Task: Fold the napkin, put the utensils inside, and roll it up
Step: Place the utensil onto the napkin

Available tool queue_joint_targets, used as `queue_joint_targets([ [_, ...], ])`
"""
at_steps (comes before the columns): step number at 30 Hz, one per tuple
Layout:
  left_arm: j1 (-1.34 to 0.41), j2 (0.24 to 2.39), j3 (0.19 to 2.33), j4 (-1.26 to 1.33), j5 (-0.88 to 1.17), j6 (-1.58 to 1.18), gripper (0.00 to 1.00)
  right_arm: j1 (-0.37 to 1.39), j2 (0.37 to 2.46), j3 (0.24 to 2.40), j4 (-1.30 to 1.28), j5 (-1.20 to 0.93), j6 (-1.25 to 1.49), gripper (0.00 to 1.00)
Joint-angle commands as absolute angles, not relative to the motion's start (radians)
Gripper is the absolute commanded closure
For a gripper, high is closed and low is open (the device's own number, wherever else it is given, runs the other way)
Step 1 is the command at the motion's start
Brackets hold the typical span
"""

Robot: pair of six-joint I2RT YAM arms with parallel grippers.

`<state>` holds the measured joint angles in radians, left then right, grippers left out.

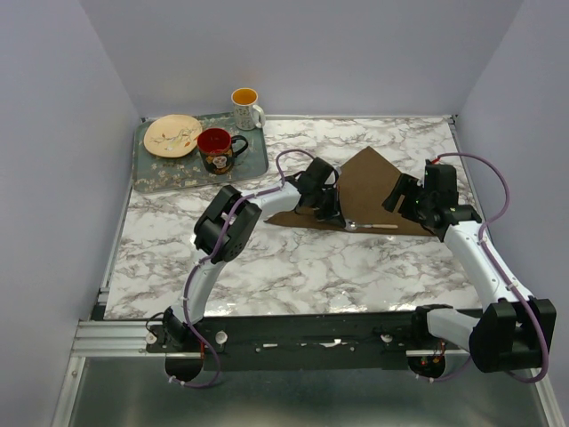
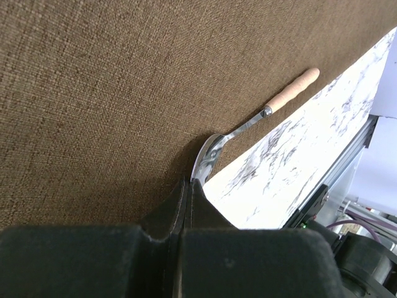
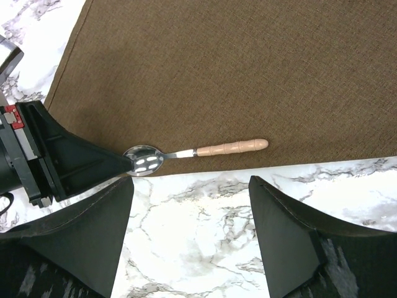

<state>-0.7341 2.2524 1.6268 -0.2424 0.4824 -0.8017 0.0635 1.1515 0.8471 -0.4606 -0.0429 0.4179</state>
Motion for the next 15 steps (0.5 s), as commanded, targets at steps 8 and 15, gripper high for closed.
queue_joint_targets([
  [8,-0.727,2.284,1.687,-0.301,0.482,-0.787,0.99,0.058,1.158,0.828,-0.436,-0.049,0.410,0.17],
  [15,-0.726,2.310,1.718,-0.319,0.480,-0.776,0.99,0.057,1.157,0.827,-0.436,-0.046,0.407,0.17],
])
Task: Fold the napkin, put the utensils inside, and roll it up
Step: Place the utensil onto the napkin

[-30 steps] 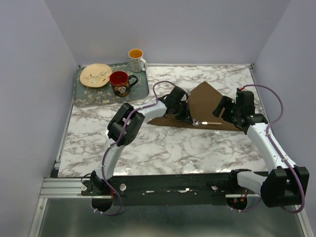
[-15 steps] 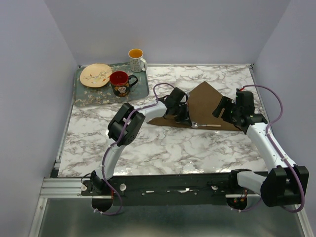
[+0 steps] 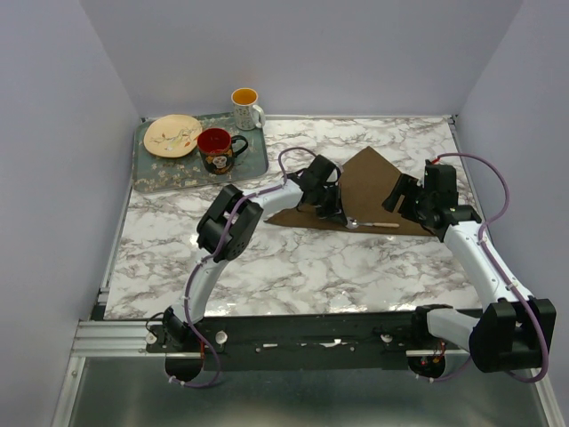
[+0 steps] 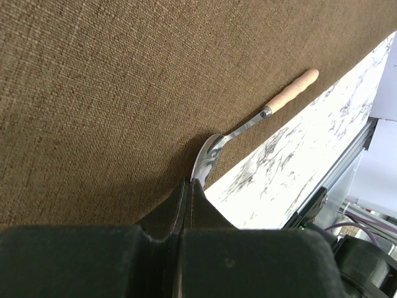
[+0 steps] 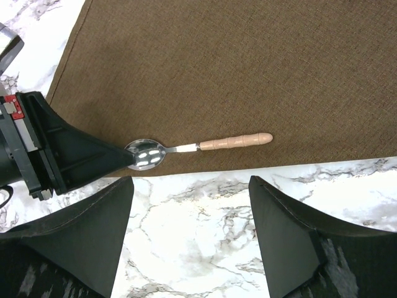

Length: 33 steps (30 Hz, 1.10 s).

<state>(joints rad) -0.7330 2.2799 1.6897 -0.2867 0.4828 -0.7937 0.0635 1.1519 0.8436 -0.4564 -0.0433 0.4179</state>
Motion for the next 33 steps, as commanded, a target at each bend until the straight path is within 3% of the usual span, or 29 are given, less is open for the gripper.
queue_joint_targets([
  [1,-0.726,2.313,1.721,-0.322,0.480,-0.773,0.98,0.057,1.158,0.827,-0.436,-0.049,0.410,0.17],
  [7,-0.724,2.313,1.733,-0.350,0.456,-0.744,0.91,0.058,1.160,0.824,-0.433,-0.052,0.410,0.17],
  [17,-0.723,2.304,1.750,-0.370,0.442,-0.721,0.64,0.058,1.166,0.824,-0.431,-0.072,0.410,0.17],
  [23,-0.719,2.310,1.784,-0.400,0.426,-0.698,0.62,0.057,1.167,0.819,-0.431,-0.072,0.400,0.17],
  [33,-0.718,2.326,1.779,-0.400,0.456,-0.692,0.74,0.058,1.157,0.818,-0.431,-0.066,0.399,0.17],
])
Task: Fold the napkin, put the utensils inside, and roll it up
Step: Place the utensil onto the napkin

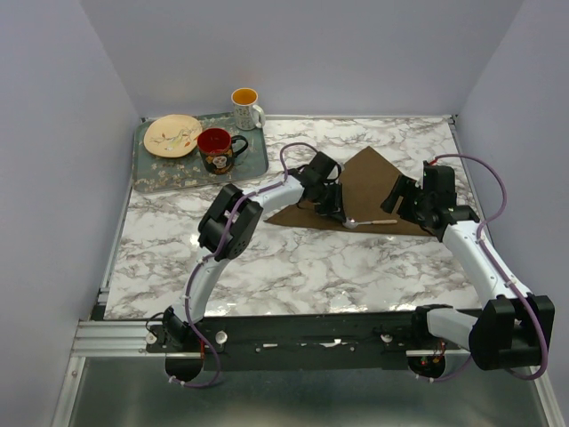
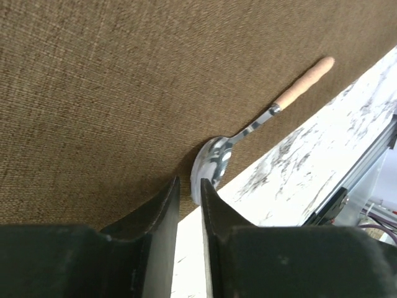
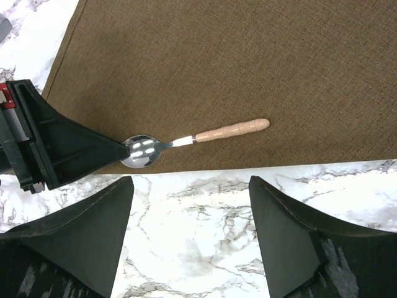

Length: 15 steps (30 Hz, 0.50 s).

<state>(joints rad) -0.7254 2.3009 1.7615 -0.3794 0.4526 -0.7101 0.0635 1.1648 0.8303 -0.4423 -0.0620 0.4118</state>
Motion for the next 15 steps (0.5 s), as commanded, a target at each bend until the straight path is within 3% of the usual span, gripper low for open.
queue_joint_targets([
  [1,-0.719,2.330,1.781,-0.399,0.462,-0.693,0.75,0.058,1.158,0.819,-0.431,-0.067,0.397,0.17],
  [11,-0.718,2.341,1.792,-0.394,0.466,-0.690,0.80,0.058,1.161,0.816,-0.430,-0.064,0.397,0.17],
  [15,-0.718,2.339,1.798,-0.394,0.466,-0.693,0.78,0.057,1.164,0.816,-0.433,-0.064,0.397,0.17],
])
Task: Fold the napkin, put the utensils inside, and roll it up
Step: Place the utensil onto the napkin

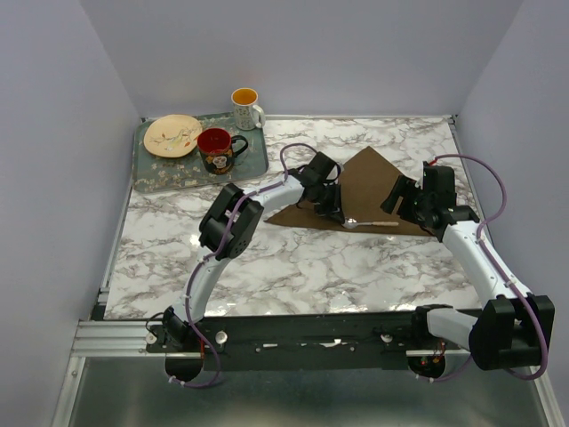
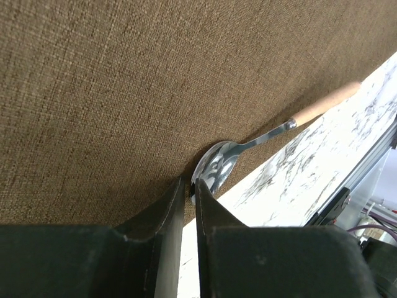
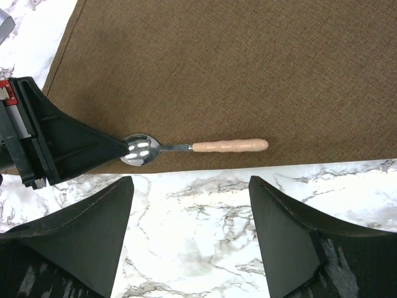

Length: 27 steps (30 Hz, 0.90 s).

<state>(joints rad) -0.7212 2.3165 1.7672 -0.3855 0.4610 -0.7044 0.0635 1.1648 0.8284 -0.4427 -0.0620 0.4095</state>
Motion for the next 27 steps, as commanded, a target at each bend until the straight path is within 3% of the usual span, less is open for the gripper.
queue_joint_targets([
  [1,-0.719,2.338,1.799,-0.397,0.462,-0.686,0.77,0.058,1.167,0.816,-0.431,-0.066,0.396,0.17],
  [10,-0.715,2.326,1.802,-0.391,0.471,-0.696,0.66,0.057,1.180,0.816,-0.428,-0.071,0.396,0.17],
  [16,-0.700,2.208,1.686,-0.353,0.405,-0.703,0.57,0.058,1.177,0.808,-0.422,-0.048,0.353,0.15],
  [20,-0.660,2.062,1.588,-0.325,0.364,-0.689,0.36,0.067,1.164,0.807,-0.417,-0.025,0.322,0.13],
  [24,-0.591,1.883,1.433,-0.334,0.304,-0.667,0.37,0.194,1.181,0.842,-0.429,0.104,0.258,0.09],
  [27,-0.494,1.677,1.288,-0.285,0.252,-0.695,0.40,0.389,1.264,0.925,-0.451,0.225,0.259,0.05],
])
